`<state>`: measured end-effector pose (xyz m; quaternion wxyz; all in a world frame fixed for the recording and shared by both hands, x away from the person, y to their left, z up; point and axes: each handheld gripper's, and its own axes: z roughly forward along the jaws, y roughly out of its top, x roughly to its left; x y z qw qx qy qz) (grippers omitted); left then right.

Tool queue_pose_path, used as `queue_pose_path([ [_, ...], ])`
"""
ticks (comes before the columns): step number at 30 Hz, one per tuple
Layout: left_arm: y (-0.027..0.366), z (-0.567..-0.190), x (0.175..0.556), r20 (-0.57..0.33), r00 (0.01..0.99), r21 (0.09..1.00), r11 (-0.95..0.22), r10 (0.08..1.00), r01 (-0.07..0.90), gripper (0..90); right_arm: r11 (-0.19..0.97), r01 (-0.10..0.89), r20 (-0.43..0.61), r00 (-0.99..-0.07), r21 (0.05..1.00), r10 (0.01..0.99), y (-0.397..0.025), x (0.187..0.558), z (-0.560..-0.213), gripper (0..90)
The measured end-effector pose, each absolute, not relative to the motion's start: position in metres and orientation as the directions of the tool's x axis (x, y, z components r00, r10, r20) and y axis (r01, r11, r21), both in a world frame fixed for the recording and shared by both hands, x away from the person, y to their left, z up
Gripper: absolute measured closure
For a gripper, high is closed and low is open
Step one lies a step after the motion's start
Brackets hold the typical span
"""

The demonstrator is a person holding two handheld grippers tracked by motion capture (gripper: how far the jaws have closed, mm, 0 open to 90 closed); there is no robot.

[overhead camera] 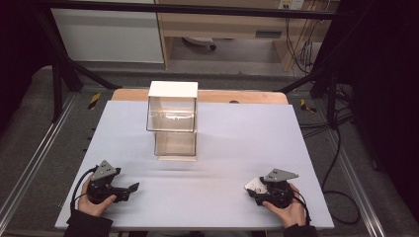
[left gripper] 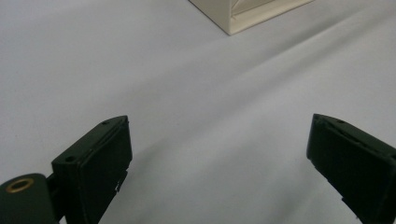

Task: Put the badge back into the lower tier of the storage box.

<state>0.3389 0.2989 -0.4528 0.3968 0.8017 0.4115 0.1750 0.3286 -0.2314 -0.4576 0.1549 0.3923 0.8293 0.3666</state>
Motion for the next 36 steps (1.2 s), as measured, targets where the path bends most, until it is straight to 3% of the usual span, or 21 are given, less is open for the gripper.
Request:
queue_pose_path([
  [36,0.299,-0.453,0.339,-0.045,0.598,0.78,-0.346,0.8,0.521,6.0,0.4,0.503,0.021,-0.642,0.766,0.767,-0.238,0.328,-0.445,32.9],
])
